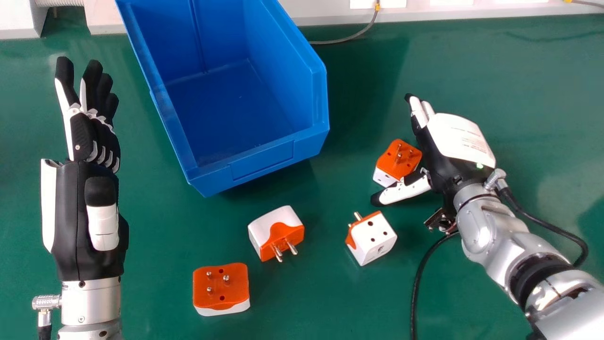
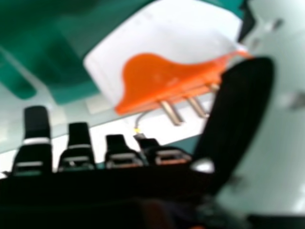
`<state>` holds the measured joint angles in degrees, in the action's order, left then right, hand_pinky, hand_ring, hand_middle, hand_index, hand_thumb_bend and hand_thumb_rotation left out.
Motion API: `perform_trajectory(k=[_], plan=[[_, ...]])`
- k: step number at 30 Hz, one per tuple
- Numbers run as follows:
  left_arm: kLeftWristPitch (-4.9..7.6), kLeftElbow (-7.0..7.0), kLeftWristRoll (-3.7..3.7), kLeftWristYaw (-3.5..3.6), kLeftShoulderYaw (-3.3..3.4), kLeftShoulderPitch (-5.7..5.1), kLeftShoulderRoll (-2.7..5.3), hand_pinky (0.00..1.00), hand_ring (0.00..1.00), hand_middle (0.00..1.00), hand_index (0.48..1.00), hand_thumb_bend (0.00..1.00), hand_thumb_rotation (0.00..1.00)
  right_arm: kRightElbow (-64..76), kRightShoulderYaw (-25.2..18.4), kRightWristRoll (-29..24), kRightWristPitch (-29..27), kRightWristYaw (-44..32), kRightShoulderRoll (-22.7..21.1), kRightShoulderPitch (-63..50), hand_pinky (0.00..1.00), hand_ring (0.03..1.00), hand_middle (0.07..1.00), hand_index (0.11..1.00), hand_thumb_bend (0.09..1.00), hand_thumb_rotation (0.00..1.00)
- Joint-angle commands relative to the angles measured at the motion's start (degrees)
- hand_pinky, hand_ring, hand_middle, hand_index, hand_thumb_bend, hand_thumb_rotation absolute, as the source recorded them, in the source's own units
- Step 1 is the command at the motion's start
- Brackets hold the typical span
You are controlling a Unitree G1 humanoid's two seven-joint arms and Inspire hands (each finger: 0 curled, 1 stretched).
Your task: Pick all objects and put in blue box
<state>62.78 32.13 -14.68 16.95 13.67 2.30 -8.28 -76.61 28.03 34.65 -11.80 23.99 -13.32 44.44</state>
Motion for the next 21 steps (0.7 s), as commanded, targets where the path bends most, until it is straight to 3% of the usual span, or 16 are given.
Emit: perform_trajectory(k=[1, 10, 13, 16, 19, 21], plan=[[0.99, -1.34, -0.16, 0.08, -0.20, -0.09, -0.17, 1.00, 1.00, 1.00, 1.000, 1.00, 1.00, -1.67, 2.49, 3.18, 1.57, -0.82, 2.13, -2.53, 0.72, 0.918, 0.984, 1.000, 1.000, 0.28], [1.14, -1.12, -0.05, 0.02, -0.14, 0.01, -0.15, 1.00, 1.00, 1.00, 1.000, 0.99, 1.00, -1.71, 2.72, 2.70, 0.51, 0.64, 2.21, -2.61, 0.68, 0.828, 0.889, 0.932, 0.994, 0.19], [1.18, -0.94, -0.07, 0.05, -0.12, 0.11, -0.17, 1.00, 1.00, 1.00, 1.000, 0.99, 1.00, -1.69, 2.28, 2.21, 0.04, 0.31, 2.19, -2.63, 0.64, 0.734, 0.785, 0.831, 0.942, 0.11], [1.22, -0.91, 0.05, -0.02, -0.16, 0.08, -0.03, 1.00, 1.00, 1.00, 1.000, 0.99, 1.00, -1.57, 1.57, 1.64, -1.59, 0.31, 1.79, -2.82, 0.63, 0.711, 0.758, 0.805, 0.929, 0.08], [1.29, -0.77, 0.05, 0.00, -0.16, 0.07, 0.00, 1.00, 1.00, 1.00, 1.000, 0.99, 1.00, -1.61, 1.31, 1.43, -2.09, 0.22, 1.72, -2.74, 0.58, 0.637, 0.671, 0.720, 0.887, 0.04], [1.30, -0.83, 0.05, -0.01, -0.16, 0.00, 0.02, 1.00, 1.00, 1.00, 1.000, 0.99, 1.00, -1.58, 1.20, 1.22, -2.44, 0.35, 1.73, -2.78, 0.58, 0.637, 0.671, 0.720, 0.887, 0.04]])
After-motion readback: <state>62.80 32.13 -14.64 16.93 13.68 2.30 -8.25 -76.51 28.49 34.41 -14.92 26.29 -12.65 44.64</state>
